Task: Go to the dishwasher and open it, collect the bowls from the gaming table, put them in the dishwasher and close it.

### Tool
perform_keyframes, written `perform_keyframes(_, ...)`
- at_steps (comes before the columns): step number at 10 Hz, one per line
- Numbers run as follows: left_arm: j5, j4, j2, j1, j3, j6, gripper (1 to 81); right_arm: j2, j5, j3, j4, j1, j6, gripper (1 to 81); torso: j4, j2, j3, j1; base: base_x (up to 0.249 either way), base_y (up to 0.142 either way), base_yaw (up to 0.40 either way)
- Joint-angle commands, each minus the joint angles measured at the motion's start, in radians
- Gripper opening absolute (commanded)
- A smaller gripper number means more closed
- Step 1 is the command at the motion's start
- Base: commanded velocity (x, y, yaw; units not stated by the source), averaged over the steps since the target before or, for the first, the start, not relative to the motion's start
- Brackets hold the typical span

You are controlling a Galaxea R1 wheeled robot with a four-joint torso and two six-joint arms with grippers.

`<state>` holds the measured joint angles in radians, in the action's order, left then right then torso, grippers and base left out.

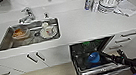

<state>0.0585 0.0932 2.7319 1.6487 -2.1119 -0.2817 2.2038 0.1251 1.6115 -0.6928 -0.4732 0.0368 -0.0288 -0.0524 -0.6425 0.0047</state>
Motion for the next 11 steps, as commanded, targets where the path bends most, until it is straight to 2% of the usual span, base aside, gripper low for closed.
perform_keyframes(1,-0.092,0.011,0.003,0.059,-0.030,-0.002,81.1,-0.106,-0.133,-0.032,-0.028,0.118,0.014,81.1,0.000,0.000,0.000,0.000,0.000,0.000,0.000)
perform_keyframes(3,-0.051,-0.003,0.040,0.046,-0.102,0.015,81.1,-0.246,-0.272,-0.088,-0.016,0.081,0.014,81.1,0.000,0.000,0.000,0.000,0.000,0.000,0.000)
perform_keyframes(4,-0.034,-0.042,0.066,0.038,-0.158,0.038,81.1,-0.325,-0.320,-0.116,-0.014,0.035,0.005,81.1,0.000,0.000,0.000,0.000,0.000,0.000,0.000)
perform_keyframes(6,-0.006,-0.118,0.120,0.027,-0.267,0.038,81.1,-0.437,-0.329,-0.163,-0.014,-0.112,0.002,81.1,0.000,0.000,0.000,0.000,0.000,0.000,0.000)
perform_keyframes(7,0.001,-0.141,0.140,0.024,-0.298,0.038,81.1,-0.462,-0.329,-0.174,-0.016,-0.196,0.003,81.1,0.000,0.000,0.000,0.000,0.000,0.000,0.000)
perform_keyframes(8,0.000,-0.155,0.152,0.021,-0.315,0.038,81.1,-0.467,-0.329,-0.173,-0.016,-0.285,0.002,81.1,0.000,0.000,0.000,0.000,0.000,0.000,0.000)
perform_keyframes(10,-0.009,-0.217,0.187,0.009,-0.372,0.038,81.1,-0.451,-0.303,-0.170,-0.005,-0.461,-0.002,81.1,0.000,0.000,0.000,0.000,0.000,0.000,0.000)
perform_keyframes(11,-0.011,-0.242,0.210,0.009,-0.419,0.038,81.1,-0.421,-0.266,-0.151,-0.001,-0.529,-0.002,81.1,0.000,0.000,0.000,0.000,0.000,0.000,0.000)
